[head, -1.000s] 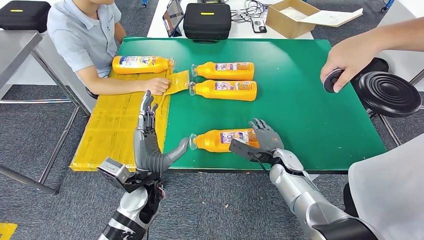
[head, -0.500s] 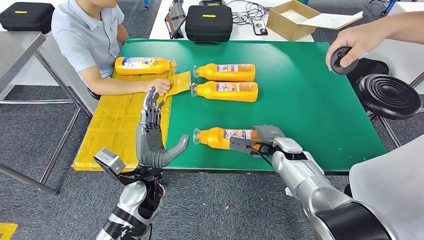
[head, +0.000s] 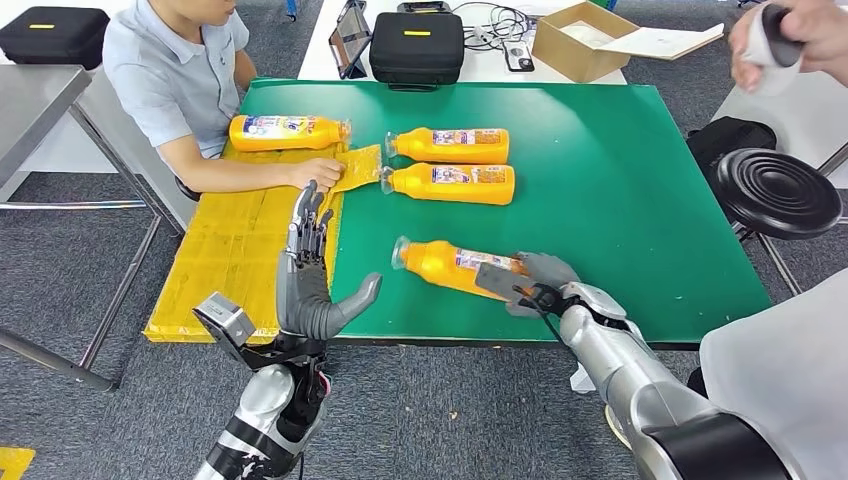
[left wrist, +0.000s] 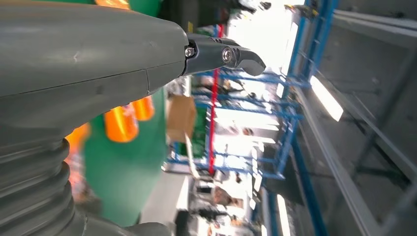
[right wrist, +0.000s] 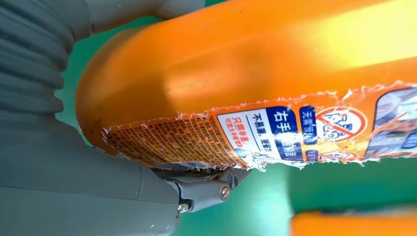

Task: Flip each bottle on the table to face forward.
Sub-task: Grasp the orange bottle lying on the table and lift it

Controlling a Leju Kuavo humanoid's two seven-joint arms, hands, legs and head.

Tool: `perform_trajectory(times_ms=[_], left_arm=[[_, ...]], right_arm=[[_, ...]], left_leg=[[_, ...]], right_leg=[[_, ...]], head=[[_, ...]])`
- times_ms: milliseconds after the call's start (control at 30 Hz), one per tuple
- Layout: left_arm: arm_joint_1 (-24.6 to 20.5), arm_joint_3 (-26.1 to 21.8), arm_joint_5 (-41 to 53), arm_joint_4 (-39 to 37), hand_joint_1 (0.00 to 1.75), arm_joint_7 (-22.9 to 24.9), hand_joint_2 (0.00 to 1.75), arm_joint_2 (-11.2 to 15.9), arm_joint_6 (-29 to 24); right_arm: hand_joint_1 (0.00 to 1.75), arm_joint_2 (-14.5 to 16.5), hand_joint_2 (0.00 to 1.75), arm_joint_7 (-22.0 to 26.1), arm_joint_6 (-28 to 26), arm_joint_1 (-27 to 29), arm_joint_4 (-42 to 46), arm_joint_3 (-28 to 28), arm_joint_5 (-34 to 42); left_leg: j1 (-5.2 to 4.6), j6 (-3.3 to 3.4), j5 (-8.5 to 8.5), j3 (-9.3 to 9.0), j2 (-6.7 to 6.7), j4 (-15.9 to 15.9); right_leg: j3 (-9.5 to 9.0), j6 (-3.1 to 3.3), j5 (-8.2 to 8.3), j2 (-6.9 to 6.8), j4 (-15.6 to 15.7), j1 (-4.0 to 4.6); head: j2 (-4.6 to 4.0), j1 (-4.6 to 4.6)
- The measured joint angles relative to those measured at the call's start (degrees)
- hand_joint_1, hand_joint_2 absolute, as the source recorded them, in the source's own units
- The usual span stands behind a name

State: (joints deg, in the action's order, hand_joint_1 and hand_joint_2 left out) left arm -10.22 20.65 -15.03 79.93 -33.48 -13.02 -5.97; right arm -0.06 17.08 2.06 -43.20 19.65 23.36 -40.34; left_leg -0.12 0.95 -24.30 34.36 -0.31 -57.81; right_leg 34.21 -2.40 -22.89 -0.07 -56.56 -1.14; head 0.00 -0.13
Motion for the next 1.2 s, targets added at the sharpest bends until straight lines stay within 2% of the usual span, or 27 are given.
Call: perform_trajectory(times_ms=[167, 300, 433, 500, 533, 600, 667, 700, 800, 933, 1200], left_arm=[[1.7, -1.9, -0.1, 0.5, 0.0, 2.2, 1.75, -0.4, -8.5], [3.2, -3.3, -1.4, 0.6, 0.0, 5.4, 1.75, -0.5, -14.3], [4.5, -3.7, -2.0, 0.0, 0.0, 6.3, 1.75, -0.3, -16.2], [5.2, -3.7, -3.9, -0.6, 0.0, 8.5, 1.75, -0.2, -14.1], [5.6, -3.6, -6.5, -0.9, 0.0, 11.0, 1.75, 0.0, -11.0], [6.7, -3.1, -12.4, -1.7, 0.0, 16.3, 1.75, 0.7, -1.1], [7.8, -2.2, -14.3, -2.4, 0.0, 17.5, 1.75, 1.6, 7.3], [8.2, -1.8, -14.0, -2.7, 0.0, 17.2, 1.75, 1.9, 9.5], [8.9, -0.7, -13.9, -3.1, 0.0, 17.3, 1.75, 2.6, 12.5], [9.3, 0.3, -14.0, -3.3, 0.0, 17.5, 1.75, 3.1, 13.3], [9.4, 2.1, -12.8, -3.2, 0.0, 17.5, 1.75, 3.5, 17.1]], right_arm=[[1.75, 0.5, 1.75, 8.0, -5.4, 3.9, 2.3, -5.8, 7.1], [1.75, 1.9, 1.75, 15.4, -8.6, 10.9, 9.5, -10.6, 15.2], [1.75, 3.7, 1.75, 16.6, -10.2, 18.3, 19.9, -13.4, 20.2], [1.75, 4.3, 1.75, 16.7, -10.6, 21.2, 24.7, -14.0, 22.0], [1.75, 4.5, 1.75, 16.8, -10.7, 22.6, 27.2, -14.2, 23.0], [1.75, 5.0, 1.75, 16.6, -10.6, 25.1, 32.2, -14.0, 24.5], [1.75, 5.5, 1.75, 16.5, -9.9, 26.9, 36.5, -13.2, 25.1], [1.75, 5.7, 1.75, 16.4, -9.6, 27.6, 38.2, -12.6, 25.2], [1.75, 6.5, 1.75, 16.4, -8.7, 29.0, 42.2, -10.4, 25.1], [1.75, 7.3, 1.75, 16.4, -8.5, 29.7, 45.3, -8.1, 25.1], [1.75, 7.8, 1.75, 17.7, -6.7, 29.9, 44.9, -1.8, 21.3]], left_leg=[[0.03, -0.01, -0.02, 0.02, 0.05, 0.0], [0.11, -0.02, -0.02, 0.21, -0.01, 0.0], [0.16, -0.02, -0.01, 0.56, -0.04, 0.0], [0.17, -0.02, -0.01, 0.67, -0.04, 0.0], [0.17, -0.02, -0.01, 0.72, -0.04, 0.0], [0.16, -0.02, -0.02, 0.83, -0.02, 0.0], [0.15, -0.03, -0.03, 0.91, 0.03, 0.0], [0.15, -0.03, -0.03, 0.92, 0.04, 0.0], [0.15, -0.03, -0.04, 0.94, 0.03, 0.0], [0.19, -0.05, -0.03, 0.95, 0.02, 0.0], [0.19, -0.04, -0.03, 0.96, 0.01, 0.0]], right_leg=[[0.03, 0.01, 0.0, 0.01, 0.0, 0.06], [0.16, 0.02, -0.01, -0.02, 0.0, 0.14], [0.51, 0.02, -0.01, -0.02, 0.0, 0.15], [0.61, 0.02, -0.01, -0.02, 0.0, 0.14], [0.64, 0.02, -0.01, -0.02, 0.0, 0.13], [0.75, 0.02, -0.01, -0.01, 0.0, 0.12], [0.88, 0.02, 0.0, 0.01, 0.0, 0.12], [0.91, 0.03, 0.0, 0.02, 0.0, 0.12], [0.93, 0.03, -0.01, 0.01, 0.0, 0.13], [0.94, 0.04, -0.02, 0.01, 0.0, 0.16], [0.94, 0.04, -0.01, 0.01, 0.0, 0.15]], head=[[0.0, -0.01], [0.0, -0.01], [0.0, -0.02], [0.0, -0.01], [0.0, 0.0], [0.0, 0.0], [0.0, -0.01], [0.0, -0.01], [0.0, -0.01], [0.0, -0.01], [0.0, 0.0]])
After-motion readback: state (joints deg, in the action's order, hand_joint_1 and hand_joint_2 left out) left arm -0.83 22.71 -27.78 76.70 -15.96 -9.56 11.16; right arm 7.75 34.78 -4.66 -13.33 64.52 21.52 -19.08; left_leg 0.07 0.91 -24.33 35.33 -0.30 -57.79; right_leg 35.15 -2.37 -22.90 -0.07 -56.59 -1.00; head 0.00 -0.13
